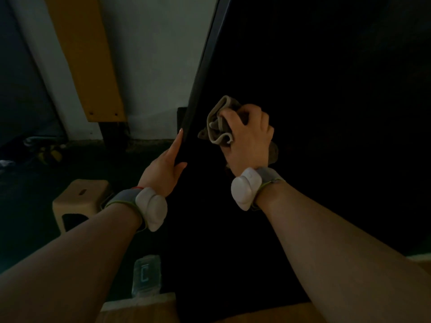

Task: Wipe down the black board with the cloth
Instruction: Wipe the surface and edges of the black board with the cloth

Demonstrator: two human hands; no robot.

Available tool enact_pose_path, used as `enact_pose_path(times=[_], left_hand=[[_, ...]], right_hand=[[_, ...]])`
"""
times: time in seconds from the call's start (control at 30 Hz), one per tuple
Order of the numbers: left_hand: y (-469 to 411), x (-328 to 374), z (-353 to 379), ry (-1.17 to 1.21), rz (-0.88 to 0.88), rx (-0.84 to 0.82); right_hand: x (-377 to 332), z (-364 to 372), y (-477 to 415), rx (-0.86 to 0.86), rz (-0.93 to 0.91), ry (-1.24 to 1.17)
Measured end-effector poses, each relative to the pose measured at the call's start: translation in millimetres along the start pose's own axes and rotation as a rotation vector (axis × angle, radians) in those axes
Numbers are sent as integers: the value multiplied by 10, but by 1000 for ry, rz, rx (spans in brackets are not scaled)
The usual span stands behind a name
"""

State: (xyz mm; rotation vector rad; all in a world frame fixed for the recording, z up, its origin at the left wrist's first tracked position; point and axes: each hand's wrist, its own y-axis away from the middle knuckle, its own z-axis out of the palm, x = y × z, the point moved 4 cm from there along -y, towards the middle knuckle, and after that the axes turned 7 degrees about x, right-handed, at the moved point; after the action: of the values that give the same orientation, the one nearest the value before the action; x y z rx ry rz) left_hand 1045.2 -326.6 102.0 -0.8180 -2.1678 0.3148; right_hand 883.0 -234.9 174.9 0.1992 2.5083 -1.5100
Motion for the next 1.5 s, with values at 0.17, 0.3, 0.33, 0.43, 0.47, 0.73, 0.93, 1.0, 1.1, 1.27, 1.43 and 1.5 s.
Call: enact_pose_path(times=[0.17, 0.3, 0.33, 0.43, 0.47, 0.73, 0.93, 1.0, 1.1, 1.27, 1.43, 1.5], left_hand=[[24, -19, 33, -33, 4, 43], [112, -3, 56, -26, 33, 62], [136, -4, 67, -22, 40, 70], [201, -45, 91, -18, 47, 74], [214, -72, 103, -11, 37, 64], [450, -480, 191, 19, -148, -78], [438, -438, 181, 23, -126, -15], [436, -434, 185, 8, -119, 2], [448, -464, 210, 12, -117, 24], [448, -540, 280, 13, -115, 79], [438, -603, 335, -17, -97, 119], [451, -605, 349, -25, -91, 136]], right_hand=[[-5, 137, 304, -73, -9, -12], [32, 292, 559, -142, -29, 29], [46, 335, 631, -161, -40, 47], [90, 416, 802, -239, -67, 58], [107, 401, 818, -249, -75, 43], [46, -126, 331, 111, 5, -124], [-16, -8, 154, 127, 14, -66], [-26, 63, 207, 116, 31, -68], [-21, 106, 244, 141, 41, -53], [-45, 248, 506, 59, 0, -50], [-45, 370, 677, -18, 28, -55], [-45, 415, 780, -36, 13, -46]])
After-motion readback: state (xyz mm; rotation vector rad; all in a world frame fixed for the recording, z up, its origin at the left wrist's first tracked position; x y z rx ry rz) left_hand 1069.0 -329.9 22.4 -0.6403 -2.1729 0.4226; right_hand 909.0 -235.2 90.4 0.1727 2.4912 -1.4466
